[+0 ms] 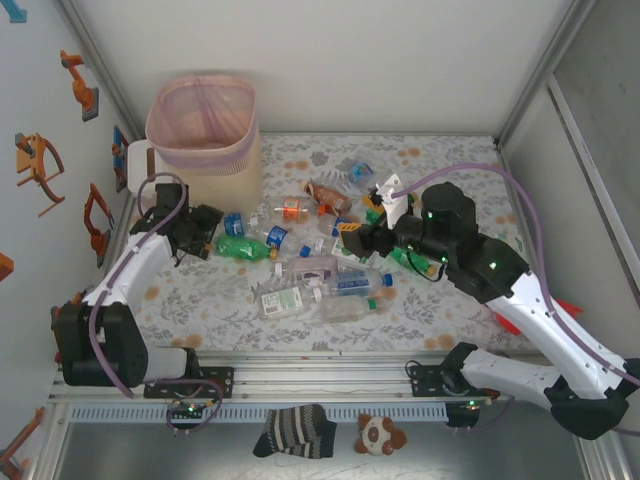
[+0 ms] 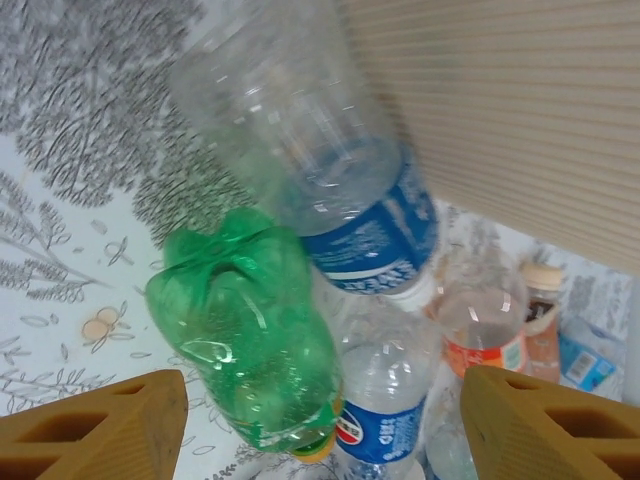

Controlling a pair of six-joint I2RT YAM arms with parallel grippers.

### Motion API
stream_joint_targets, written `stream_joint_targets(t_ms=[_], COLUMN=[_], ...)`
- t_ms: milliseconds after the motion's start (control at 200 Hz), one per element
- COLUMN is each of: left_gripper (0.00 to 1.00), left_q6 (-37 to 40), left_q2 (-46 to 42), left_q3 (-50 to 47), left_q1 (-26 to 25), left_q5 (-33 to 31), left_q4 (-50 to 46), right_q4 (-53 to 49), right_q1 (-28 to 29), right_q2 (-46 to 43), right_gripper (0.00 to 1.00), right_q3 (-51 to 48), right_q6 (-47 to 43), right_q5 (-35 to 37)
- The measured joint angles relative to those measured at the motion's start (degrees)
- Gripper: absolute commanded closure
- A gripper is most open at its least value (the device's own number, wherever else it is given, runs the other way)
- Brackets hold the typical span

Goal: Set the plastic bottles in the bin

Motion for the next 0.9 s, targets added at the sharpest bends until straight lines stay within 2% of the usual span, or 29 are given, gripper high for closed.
stream_joint_targets(t_ms=[260,486,896], left_gripper=[0.29,0.30,0.31], left_q6=[-7.1,-8.9,-10.1], left_q2=[2.3,7.4,11.5], left_q3=[-2.1,-2.1,-3.9], left_q1=[0.0,0.0,0.0], left_q5=[-0.2,1.3,2.9], left_q4=[0.6,2.7,6.7], right_q4=[0.0,0.0,0.0], right_q1=[0.0,0.0,0.0], right_q2=[0.0,0.0,-0.9], right_gripper=[0.22,0.22,0.22], right_q3=[0.0,0.0,0.0], right_q6=[0.0,0.0,0.0], right_q5=[0.0,0.1,0.3])
